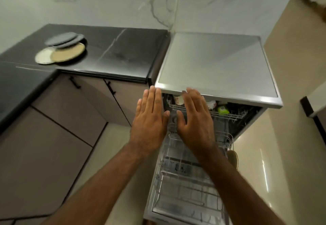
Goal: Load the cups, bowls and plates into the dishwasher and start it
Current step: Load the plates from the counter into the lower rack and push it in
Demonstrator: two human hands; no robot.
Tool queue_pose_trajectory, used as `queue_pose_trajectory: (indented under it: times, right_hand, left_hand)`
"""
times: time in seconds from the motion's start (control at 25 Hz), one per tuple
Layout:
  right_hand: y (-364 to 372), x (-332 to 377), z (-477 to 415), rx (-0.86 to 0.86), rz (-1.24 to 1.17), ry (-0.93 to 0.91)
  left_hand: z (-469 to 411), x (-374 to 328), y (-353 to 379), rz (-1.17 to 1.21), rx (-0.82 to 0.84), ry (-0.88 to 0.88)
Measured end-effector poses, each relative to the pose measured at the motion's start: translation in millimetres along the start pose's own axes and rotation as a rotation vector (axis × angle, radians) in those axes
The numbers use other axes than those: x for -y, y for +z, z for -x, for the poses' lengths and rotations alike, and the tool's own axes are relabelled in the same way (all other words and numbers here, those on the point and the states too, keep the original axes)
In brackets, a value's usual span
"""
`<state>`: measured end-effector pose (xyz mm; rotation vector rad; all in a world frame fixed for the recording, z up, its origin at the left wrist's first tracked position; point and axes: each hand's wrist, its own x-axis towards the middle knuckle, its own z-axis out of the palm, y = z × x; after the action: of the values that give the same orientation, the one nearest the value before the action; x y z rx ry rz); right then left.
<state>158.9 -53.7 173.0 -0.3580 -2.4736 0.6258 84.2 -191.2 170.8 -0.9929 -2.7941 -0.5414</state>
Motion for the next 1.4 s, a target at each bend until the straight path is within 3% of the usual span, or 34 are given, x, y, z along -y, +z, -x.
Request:
queue_pose_trajectory:
  times: [0.52, 1.04, 1.4]
  right_hand:
    - [-40.5, 189.2, -66.1, 0.032, 0.041, -0.260]
    - [75.3, 407.4, -127.4, -0.030, 0.010, -0.356]
    - [147.7, 440.9, -178.6, 0.017, 0.041, -0.352]
  left_hand:
    - [39.7, 115.1, -193.5, -0.092, -0.269, -0.162]
    - [56.2, 340.9, -332.4, -0.208, -0.355, -0.227]
    - [16.3, 422.6, -349.5, -0.186, -0.331, -0.233]
